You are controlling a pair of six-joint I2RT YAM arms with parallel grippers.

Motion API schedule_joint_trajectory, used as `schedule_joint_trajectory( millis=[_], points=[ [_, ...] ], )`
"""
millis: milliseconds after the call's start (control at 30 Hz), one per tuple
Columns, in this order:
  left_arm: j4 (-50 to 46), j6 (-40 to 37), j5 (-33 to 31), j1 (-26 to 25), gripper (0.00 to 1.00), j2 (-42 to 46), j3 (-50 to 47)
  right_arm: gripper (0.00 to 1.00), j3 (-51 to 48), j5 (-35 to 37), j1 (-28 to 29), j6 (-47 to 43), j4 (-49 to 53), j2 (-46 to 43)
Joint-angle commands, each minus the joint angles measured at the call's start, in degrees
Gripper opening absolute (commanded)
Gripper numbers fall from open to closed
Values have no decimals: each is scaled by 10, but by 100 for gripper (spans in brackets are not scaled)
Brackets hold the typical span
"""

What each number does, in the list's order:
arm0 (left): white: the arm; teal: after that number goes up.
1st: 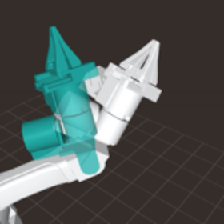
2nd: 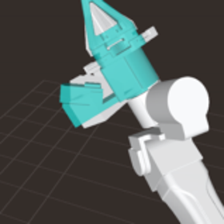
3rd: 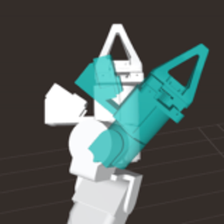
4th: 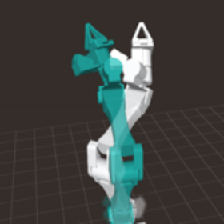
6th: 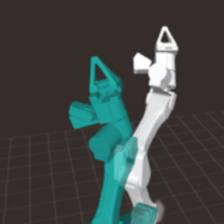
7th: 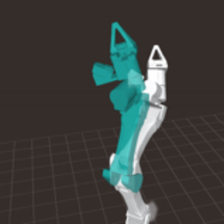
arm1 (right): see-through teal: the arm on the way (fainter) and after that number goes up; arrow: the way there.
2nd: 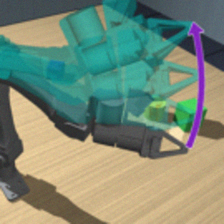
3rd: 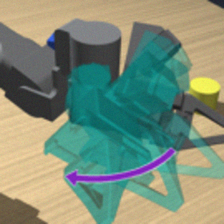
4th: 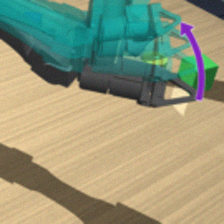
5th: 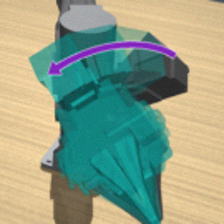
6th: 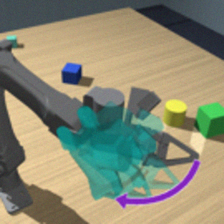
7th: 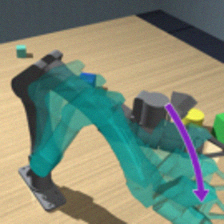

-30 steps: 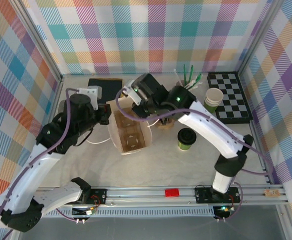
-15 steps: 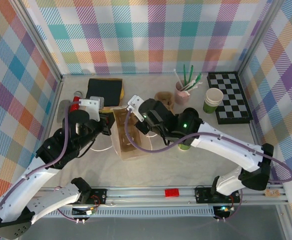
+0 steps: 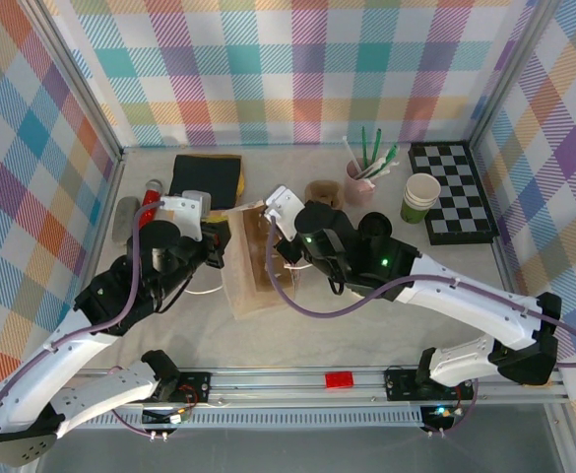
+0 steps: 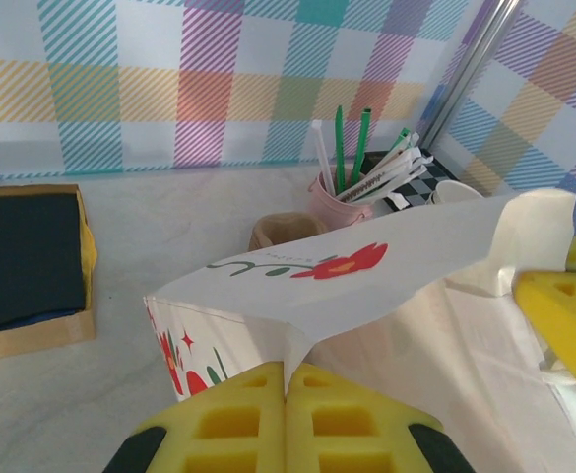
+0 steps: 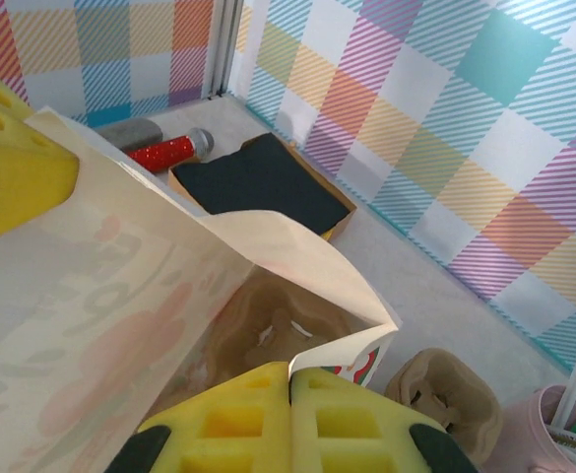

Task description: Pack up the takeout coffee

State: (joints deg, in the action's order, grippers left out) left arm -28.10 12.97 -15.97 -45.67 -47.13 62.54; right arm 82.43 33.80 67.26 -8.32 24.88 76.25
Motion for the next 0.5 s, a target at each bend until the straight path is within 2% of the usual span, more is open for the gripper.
schedule_joint_trajectory(
  millis=[0,167,367,467],
  points=[
    [-6,-4,23,-8,1,-27,32,0,-3,10,6,8,-17,-16],
    [-60,15,27,-7,2,-85,79,2,-19,12,6,21,-4,-21],
    [-125,45,13,-7,2,-142,142,11,2,21,-7,68,64,-6],
    [-149,56,0,-7,2,-158,166,23,8,21,-23,86,93,-4]
  ],
)
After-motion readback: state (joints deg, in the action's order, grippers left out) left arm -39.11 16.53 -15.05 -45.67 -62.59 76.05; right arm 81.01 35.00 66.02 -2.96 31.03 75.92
